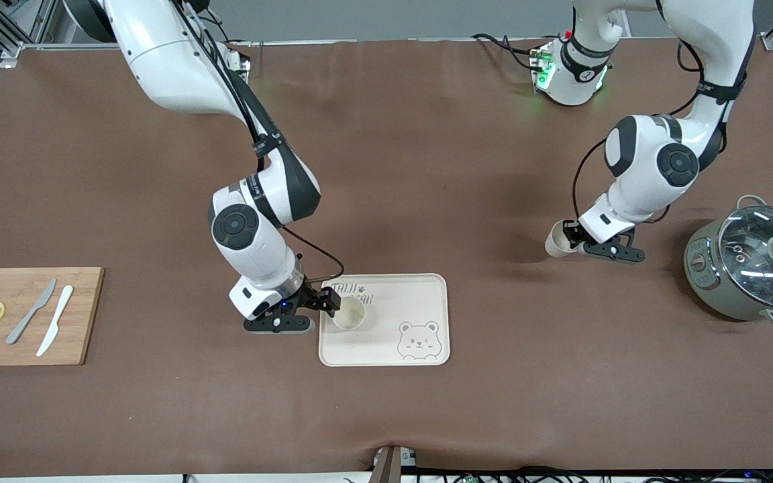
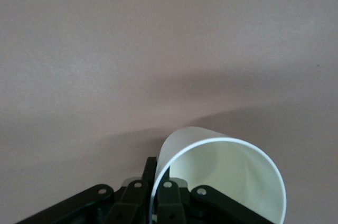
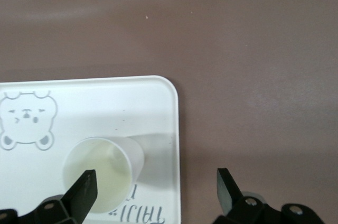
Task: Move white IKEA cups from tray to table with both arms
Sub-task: 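Lift the cup with the left gripper while the right gripper grasps the other cup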
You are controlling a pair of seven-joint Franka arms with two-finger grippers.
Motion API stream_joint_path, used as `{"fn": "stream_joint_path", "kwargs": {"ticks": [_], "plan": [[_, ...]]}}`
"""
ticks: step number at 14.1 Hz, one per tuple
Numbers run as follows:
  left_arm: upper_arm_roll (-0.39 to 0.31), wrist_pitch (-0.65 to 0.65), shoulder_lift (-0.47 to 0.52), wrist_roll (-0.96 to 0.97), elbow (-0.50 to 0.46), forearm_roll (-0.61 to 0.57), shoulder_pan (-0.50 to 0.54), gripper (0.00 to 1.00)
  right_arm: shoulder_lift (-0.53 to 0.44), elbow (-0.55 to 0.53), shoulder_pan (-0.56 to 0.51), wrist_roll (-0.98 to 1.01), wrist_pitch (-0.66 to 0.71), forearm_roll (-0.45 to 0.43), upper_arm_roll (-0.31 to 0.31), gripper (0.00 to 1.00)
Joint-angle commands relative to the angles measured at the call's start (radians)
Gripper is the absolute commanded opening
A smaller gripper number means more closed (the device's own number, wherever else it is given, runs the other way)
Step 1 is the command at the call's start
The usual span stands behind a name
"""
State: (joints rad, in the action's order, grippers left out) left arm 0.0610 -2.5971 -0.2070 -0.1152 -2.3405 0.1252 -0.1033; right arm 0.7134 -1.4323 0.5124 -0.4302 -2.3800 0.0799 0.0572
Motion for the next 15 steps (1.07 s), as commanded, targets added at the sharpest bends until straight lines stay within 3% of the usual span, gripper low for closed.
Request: {"fn": "stream_joint_path", "kwargs": {"ticks": [1, 7, 15], "plan": [[0.005, -0.035, -0.023, -0.029, -0.008, 0.056, -0.004, 0.00, 0.041, 0.041, 0.008, -0.006, 0.005, -0.040, 0.009, 1.00], [0.048, -0.093, -0.077, -0.029, -0.006, 0.169, -0.006, 0.00, 0.081, 0.072, 0.038, -0.002, 0.005, -0.037, 0.007, 1.00], [0.054, -0.130, -0.089, -0.029, -0.011, 0.169, -0.013, 0.00, 0.138, 0.093, 0.057, -0.002, -0.027, -0.037, 0.007, 1.00]]}}
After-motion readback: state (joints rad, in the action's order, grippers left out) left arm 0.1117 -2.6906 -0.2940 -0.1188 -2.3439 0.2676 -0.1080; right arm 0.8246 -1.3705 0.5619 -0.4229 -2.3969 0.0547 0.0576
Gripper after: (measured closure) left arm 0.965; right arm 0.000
